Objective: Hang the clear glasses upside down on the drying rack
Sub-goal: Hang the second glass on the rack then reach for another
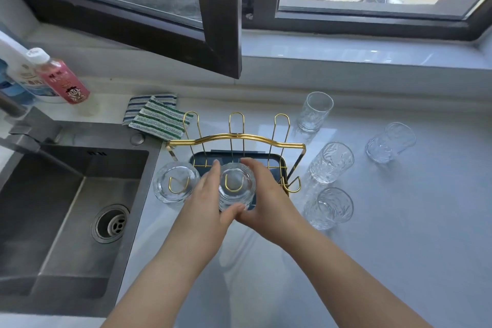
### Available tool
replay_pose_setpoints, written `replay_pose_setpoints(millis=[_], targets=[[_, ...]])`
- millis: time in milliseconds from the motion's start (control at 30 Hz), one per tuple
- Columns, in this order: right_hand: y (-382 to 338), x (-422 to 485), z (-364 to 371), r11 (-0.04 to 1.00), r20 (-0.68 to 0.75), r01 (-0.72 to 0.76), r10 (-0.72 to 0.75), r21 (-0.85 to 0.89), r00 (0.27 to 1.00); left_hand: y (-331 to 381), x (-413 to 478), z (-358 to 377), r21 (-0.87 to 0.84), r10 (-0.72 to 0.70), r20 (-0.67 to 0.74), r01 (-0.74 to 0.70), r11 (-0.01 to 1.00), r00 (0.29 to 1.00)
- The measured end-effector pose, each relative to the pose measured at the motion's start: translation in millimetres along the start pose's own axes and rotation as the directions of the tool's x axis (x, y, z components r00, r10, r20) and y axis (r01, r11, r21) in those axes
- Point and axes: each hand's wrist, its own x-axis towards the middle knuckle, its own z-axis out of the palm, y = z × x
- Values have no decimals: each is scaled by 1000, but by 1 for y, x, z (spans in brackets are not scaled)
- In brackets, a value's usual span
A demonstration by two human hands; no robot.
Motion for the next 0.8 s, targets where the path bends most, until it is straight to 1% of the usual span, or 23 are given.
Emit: replay_pose_setpoints(millis=[133,233,333,400,433,500,533,600,633,700,800], targets=[[-1,-12,-8,1000,5,-17,17,-6,1000,-2,-20,7,28,100,-44,-99,995,994],[2,-33,-18,1000,-36,12,-13,-12,999,-2,-40,16,32,148,-119,-145,989,982],[12,-65,-27,997,-69,68,-70,-21,995,0,-59,28,81,231,-236,-217,973,944],[25,-85,-35,997,-133,77,-76,7,988,1,-67,39,73,284,-244,-274,959,927],[33,-93,-40,997,-186,69,-63,22,981,3,-69,45,54,296,-207,-292,955,932],[55,-105,-49,998,-320,27,-9,51,947,10,-67,58,8,312,-48,-312,950,949],[67,-109,-54,997,-384,-6,33,71,923,13,-64,66,-4,311,50,-311,950,949],[91,-112,-61,989,-458,-81,130,124,879,18,-54,87,-10,278,171,-281,960,945],[103,-112,-63,980,-457,-129,184,148,870,22,-46,99,-20,245,205,-246,969,948],[124,-107,-65,958,-401,-236,282,161,872,32,-28,122,-47,165,260,-158,986,951],[143,-94,-64,938,-304,-307,342,160,889,49,0,153,-96,86,293,-60,994,952]])
